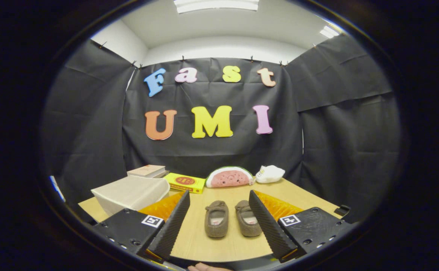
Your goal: Open the storage box then place both shoes into the box .Put the left shoe in first, then the right shoe, with the right side of both shoes facing outward in a uniform manner.
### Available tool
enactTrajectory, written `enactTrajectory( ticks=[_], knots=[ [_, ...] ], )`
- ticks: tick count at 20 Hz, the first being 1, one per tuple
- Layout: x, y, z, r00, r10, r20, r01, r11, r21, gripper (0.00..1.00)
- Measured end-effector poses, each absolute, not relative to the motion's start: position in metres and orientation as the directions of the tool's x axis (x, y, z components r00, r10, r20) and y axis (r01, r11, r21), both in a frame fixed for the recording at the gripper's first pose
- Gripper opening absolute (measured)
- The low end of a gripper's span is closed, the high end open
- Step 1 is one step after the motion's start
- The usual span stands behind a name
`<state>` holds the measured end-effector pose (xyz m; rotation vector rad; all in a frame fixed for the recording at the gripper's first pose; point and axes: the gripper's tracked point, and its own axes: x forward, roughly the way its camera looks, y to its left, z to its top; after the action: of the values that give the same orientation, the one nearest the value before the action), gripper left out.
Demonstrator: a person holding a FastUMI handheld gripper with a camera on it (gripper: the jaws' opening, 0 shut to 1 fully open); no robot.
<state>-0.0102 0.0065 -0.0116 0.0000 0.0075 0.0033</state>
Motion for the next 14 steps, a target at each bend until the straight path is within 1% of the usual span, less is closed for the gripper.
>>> enactTrajectory(
  ticks=[5, 9, 14],
  knots=[
    [-0.004, 0.001, -0.021, 1.0, 0.009, -0.019, -0.008, 1.0, 0.026, 0.96],
    [0.003, 0.001, -0.017, 1.0, 0.031, -0.005, -0.03, 0.999, 0.033, 0.96],
    [0.032, 0.008, -0.024, 0.995, 0.078, -0.062, -0.073, 0.994, 0.083, 0.96]
  ],
)
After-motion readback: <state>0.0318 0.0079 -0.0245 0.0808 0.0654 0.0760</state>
